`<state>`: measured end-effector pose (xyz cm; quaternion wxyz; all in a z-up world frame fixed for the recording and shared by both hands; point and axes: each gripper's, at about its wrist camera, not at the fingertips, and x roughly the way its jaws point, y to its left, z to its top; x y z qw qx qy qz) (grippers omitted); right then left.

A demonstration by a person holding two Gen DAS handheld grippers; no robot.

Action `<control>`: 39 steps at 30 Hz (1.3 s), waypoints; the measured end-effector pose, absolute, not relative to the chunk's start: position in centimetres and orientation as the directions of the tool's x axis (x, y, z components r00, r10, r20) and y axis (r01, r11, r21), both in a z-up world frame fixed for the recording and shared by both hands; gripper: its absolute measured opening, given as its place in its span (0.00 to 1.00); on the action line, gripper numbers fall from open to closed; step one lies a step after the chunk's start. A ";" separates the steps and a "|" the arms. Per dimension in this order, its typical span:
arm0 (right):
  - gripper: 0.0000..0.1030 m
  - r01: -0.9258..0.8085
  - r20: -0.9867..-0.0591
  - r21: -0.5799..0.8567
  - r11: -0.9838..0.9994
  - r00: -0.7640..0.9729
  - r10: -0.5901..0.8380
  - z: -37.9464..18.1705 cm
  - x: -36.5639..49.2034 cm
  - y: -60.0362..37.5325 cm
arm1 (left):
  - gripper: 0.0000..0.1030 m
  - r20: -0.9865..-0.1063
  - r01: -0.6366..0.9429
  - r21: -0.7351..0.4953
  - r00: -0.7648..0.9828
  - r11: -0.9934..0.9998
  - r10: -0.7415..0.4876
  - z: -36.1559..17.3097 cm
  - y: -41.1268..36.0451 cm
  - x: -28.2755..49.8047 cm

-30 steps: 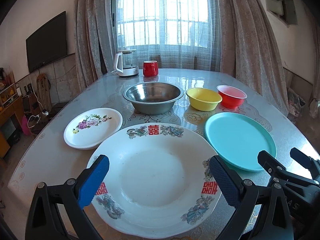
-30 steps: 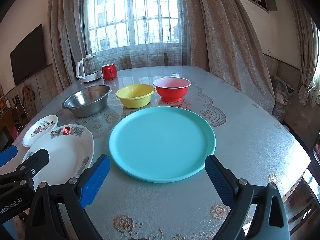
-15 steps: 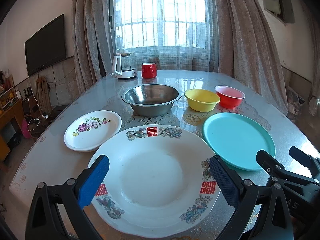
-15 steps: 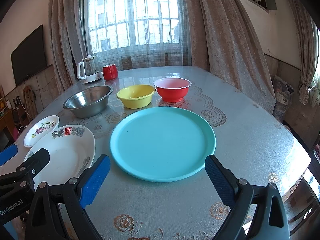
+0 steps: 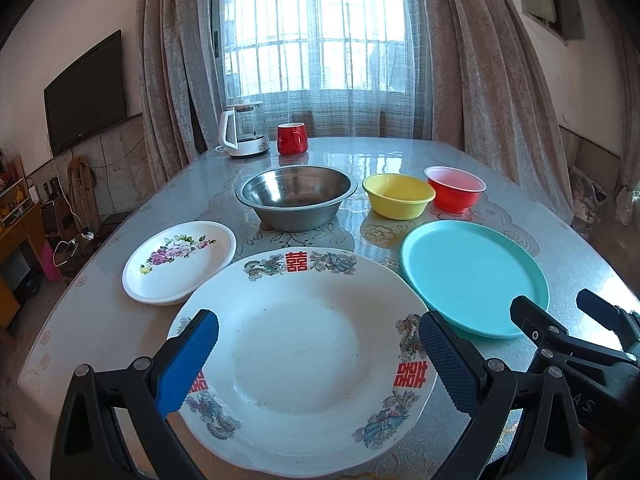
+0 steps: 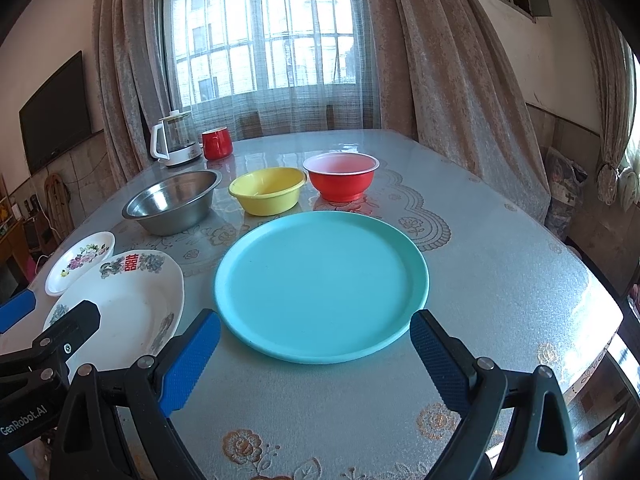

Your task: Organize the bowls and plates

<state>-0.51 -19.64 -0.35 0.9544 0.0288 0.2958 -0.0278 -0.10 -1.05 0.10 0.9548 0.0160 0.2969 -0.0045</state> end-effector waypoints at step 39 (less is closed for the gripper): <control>0.32 0.190 -0.706 0.200 0.961 0.708 0.007 -4.0 6.0 -31.4 | 0.25 -0.849 0.299 -0.070 0.483 0.952 -0.214 -1.5 -7.4 15.2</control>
